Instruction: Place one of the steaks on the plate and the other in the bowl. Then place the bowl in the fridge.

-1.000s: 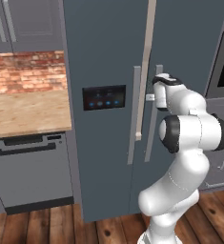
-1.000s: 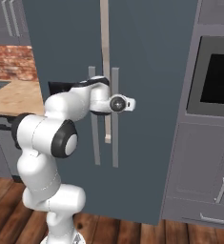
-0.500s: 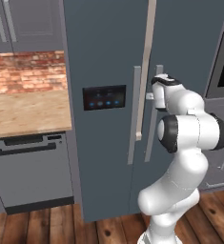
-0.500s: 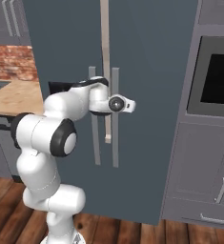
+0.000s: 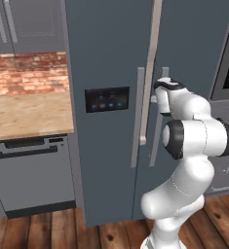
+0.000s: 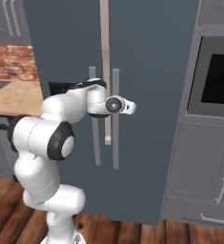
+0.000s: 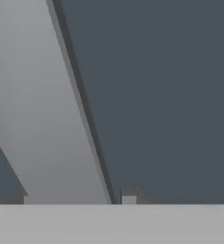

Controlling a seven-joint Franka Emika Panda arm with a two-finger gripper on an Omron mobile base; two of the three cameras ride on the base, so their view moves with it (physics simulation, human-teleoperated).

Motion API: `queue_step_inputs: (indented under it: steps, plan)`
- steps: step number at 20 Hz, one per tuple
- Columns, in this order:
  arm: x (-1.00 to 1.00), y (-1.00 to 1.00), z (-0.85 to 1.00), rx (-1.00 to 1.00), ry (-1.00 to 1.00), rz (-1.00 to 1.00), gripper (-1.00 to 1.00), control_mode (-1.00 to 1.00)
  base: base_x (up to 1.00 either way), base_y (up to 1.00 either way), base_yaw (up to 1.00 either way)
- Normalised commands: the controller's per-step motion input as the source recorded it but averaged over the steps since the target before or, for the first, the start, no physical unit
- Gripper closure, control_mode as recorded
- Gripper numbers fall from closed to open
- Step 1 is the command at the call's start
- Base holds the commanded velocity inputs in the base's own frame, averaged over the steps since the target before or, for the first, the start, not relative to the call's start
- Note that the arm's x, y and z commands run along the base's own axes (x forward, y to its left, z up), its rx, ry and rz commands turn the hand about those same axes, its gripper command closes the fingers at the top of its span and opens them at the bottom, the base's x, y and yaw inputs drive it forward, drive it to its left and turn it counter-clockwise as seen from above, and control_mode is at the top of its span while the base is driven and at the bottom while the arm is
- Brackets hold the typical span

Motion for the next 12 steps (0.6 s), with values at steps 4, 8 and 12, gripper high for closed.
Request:
queue_step_inputs:
  steps: [4,8,12]
  plan:
    - [-0.54,-0.67,0.00,0.06,0.00,0.00,1.00,-1.00,0.00,0.00,0.00]
    - [-0.69,-0.64,0.00,0.05,0.00,0.00,1.00,-1.00,0.00,0.00,0.00]
    - [-0.74,-0.68,-0.05,0.05,0.00,0.00,1.00,-1.00,0.00,0.00,0.00]
